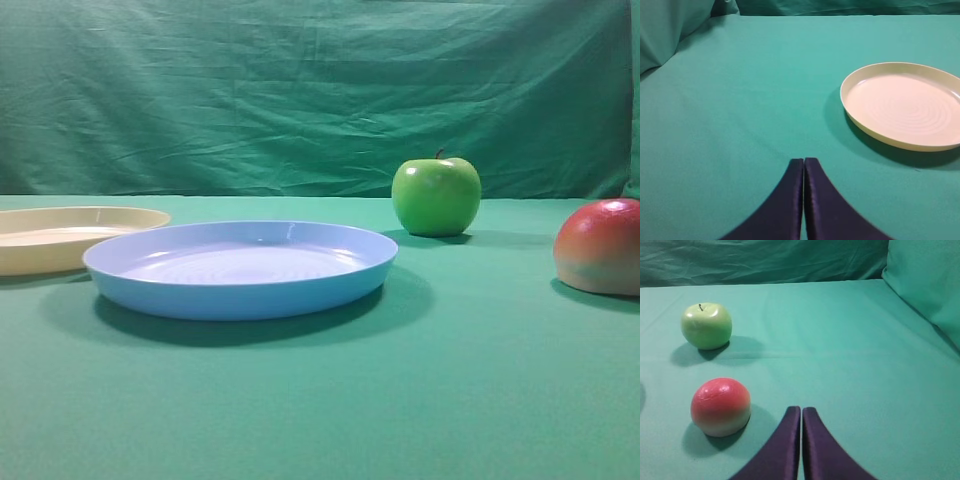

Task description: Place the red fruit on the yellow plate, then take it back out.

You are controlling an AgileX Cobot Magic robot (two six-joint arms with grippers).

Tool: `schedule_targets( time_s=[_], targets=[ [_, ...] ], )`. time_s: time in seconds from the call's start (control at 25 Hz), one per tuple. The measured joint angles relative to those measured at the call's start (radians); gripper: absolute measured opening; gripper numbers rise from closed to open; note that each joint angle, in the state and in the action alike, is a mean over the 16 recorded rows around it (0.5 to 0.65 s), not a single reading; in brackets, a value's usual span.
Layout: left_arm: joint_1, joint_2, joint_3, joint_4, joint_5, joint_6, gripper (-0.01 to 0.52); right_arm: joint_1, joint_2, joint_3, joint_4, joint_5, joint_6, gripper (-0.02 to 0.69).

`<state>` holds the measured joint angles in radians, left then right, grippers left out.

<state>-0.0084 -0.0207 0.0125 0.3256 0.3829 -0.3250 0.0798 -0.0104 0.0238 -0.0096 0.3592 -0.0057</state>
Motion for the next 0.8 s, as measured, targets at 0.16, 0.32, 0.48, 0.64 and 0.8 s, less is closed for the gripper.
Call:
schedule_targets(
  time_s=[0.16, 0.32, 0.48, 0.64, 0.8],
  targets=[
    [0.000, 0.000, 0.000, 0.000, 0.000, 0.000, 0.000, 0.000, 0.000, 0.003, -0.002, 0.004, -0.004, 0.000],
    [0.000, 0.000, 0.000, 0.000, 0.000, 0.000, 0.000, 0.000, 0.000, 0.003, -0.003, 0.009, -0.008, 0.000],
    [0.000, 0.000, 0.000, 0.000, 0.000, 0.000, 0.000, 0.000, 0.000, 0.003, -0.005, 0.011, -0.011, 0.000],
    [0.000, 0.000, 0.000, 0.000, 0.000, 0.000, 0.000, 0.000, 0.000, 0.003, -0.006, 0.011, -0.012, 0.000],
    [0.000, 0.000, 0.000, 0.000, 0.000, 0.000, 0.000, 0.000, 0.000, 0.003, -0.007, 0.011, -0.014, 0.000]
  ],
)
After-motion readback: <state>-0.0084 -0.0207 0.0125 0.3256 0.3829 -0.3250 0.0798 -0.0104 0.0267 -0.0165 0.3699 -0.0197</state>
